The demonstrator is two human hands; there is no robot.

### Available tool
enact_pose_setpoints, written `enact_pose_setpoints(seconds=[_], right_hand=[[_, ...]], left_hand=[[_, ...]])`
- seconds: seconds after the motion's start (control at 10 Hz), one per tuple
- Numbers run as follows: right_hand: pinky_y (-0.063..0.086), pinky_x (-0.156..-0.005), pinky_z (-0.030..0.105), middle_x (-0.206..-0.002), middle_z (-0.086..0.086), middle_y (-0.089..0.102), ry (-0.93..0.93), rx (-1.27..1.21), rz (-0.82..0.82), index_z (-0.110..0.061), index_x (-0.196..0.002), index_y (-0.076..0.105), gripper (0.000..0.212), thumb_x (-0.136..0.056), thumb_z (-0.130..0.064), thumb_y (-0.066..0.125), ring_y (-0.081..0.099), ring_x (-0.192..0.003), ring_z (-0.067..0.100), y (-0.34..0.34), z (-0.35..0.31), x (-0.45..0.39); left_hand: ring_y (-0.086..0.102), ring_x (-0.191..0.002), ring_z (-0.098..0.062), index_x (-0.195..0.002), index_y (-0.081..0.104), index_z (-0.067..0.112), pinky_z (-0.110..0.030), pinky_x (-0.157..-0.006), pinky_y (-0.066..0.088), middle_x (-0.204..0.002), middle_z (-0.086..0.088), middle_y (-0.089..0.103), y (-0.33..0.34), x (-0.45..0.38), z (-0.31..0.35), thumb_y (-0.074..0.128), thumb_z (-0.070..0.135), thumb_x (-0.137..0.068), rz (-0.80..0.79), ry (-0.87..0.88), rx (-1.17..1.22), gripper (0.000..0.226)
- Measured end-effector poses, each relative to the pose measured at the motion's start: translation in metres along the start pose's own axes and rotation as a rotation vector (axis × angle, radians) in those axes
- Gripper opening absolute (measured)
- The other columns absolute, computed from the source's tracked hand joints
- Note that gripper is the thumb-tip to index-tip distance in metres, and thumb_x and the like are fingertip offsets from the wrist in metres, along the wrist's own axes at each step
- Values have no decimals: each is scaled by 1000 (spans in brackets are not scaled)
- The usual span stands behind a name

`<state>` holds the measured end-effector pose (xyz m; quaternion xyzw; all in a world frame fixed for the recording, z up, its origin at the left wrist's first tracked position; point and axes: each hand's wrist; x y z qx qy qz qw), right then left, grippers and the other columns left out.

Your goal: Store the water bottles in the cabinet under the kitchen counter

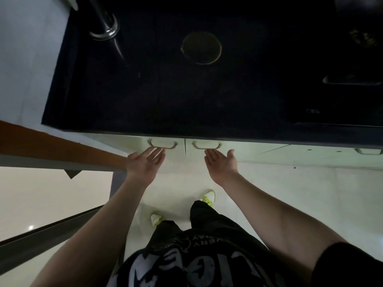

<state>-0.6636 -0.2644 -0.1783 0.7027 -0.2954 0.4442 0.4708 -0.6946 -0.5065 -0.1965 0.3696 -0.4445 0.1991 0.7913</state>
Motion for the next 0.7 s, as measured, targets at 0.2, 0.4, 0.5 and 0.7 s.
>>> enact_pose_setpoints(seconds=[0.2, 0.4, 0.5, 0.7], right_hand=[[17, -120, 35, -158, 16, 22, -82, 39, -39, 2, -148, 20, 74, -100, -54, 18, 20, -146, 24, 5, 2, -16], [24, -116, 42, -155, 15, 29, -159, 89, -84, -3, -148, 27, 66, -101, -48, 19, 28, -143, 30, -3, 15, -25], [32, -111, 42, -150, 13, 38, -102, 267, -85, -6, -145, 33, 57, -102, -43, 25, 36, -138, 30, -12, 17, -16], [47, -98, 39, -119, 7, 64, -76, 976, 23, -9, -128, 56, 38, -98, -34, 50, 63, -107, 24, -61, 41, 27]], left_hand=[[34, -142, -36, -150, 31, 3, -52, -115, 25, -151, -21, 39, 10, -9, 6, 21, 36, -98, -25, -39, 4, 62], [39, -136, -30, -145, 42, 10, -52, -117, 24, -144, -14, 50, -8, -10, 3, 17, 36, -101, -69, -84, -155, 57], [47, -131, -31, -142, 45, 9, -49, -111, 36, -141, -15, 53, -20, 0, 8, 26, 27, -103, -47, -94, -436, 47], [59, -101, -25, -125, 57, 6, -36, -89, 45, -117, -12, 62, -52, 43, 11, 44, 22, -103, 47, 7, -1188, 30]])
Point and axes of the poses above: each hand's wrist, its own x-axis away from the middle knuckle, its own y-axis out of the palm, z = x × y
